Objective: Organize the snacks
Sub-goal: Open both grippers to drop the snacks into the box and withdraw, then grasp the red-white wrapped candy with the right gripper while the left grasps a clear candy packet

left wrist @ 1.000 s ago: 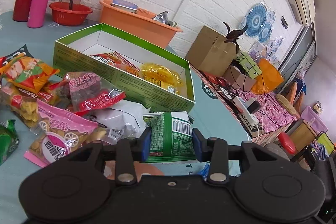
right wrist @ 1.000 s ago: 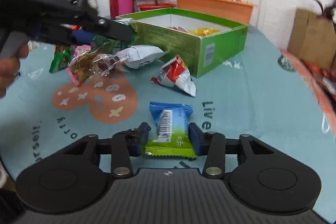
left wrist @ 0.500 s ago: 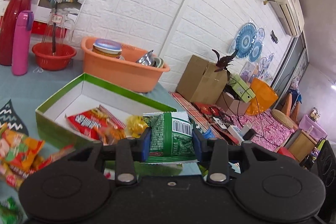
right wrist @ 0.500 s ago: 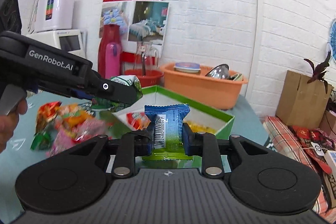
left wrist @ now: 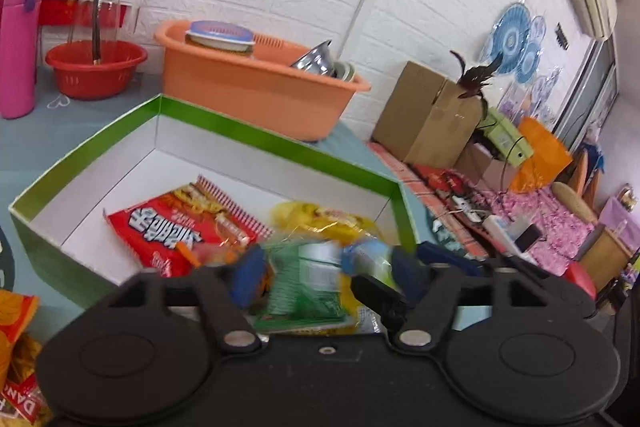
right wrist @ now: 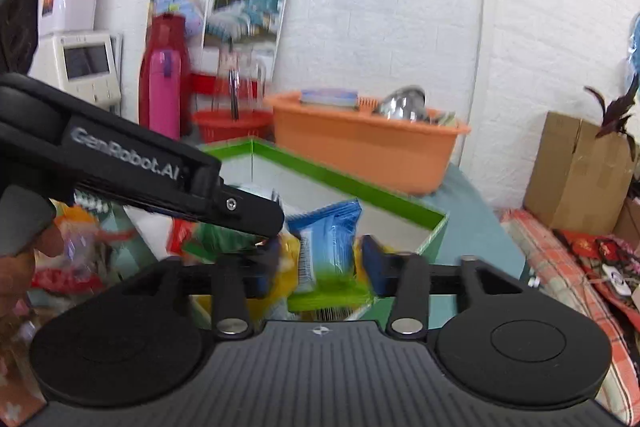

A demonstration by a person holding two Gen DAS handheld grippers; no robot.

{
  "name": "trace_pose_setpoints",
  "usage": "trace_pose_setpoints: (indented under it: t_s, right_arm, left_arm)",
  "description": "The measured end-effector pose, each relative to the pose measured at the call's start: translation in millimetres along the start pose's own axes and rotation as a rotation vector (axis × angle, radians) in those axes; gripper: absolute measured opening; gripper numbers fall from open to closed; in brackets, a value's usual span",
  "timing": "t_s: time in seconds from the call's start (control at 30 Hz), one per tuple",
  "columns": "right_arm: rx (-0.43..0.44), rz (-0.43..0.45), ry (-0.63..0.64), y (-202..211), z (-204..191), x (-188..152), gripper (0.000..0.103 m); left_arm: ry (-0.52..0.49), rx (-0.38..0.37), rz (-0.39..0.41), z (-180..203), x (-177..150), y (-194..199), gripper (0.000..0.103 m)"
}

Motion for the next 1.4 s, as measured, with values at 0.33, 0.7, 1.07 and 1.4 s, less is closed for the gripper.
trace_pose_setpoints:
  t_s: [0.33, 0.7, 1.07, 1.4]
  right_arm:
    - [0.004, 0.120, -0.066, 71.9, 7.2, 21.1, 0.103]
    - [0.172, 0.078, -0.180, 125.5, -30.3, 7.9, 0.103]
    - [0.179, -0.053, -0.059, 115.8, -68.7, -26.2, 0.103]
    - [0.134, -0.178, -0.062, 61.2, -33.0, -39.4, 0.074]
  left_arm:
    - [0.089, 0.026, 0.102, 3.0, 15.1, 86.5, 0.103]
    - [0.193, 0.120, 0.127, -26.9, -44.6, 179.3, 0.103]
    - [0.242, 0.098, 0.037, -46.1, -90.0, 204.9, 0.103]
    - [0.186, 0.140, 0.064, -17.0, -90.3, 160.8, 0.093]
Point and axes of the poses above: each gripper's, at about its wrist camera, not at the fingertips, and y roughly against the way its jaws point, z to its right, x to its top, the point moved 2 cm from there along -y, roughly the way its jaws point, and after that the axes turned 10 degrees about z, right-handed, at the moved point
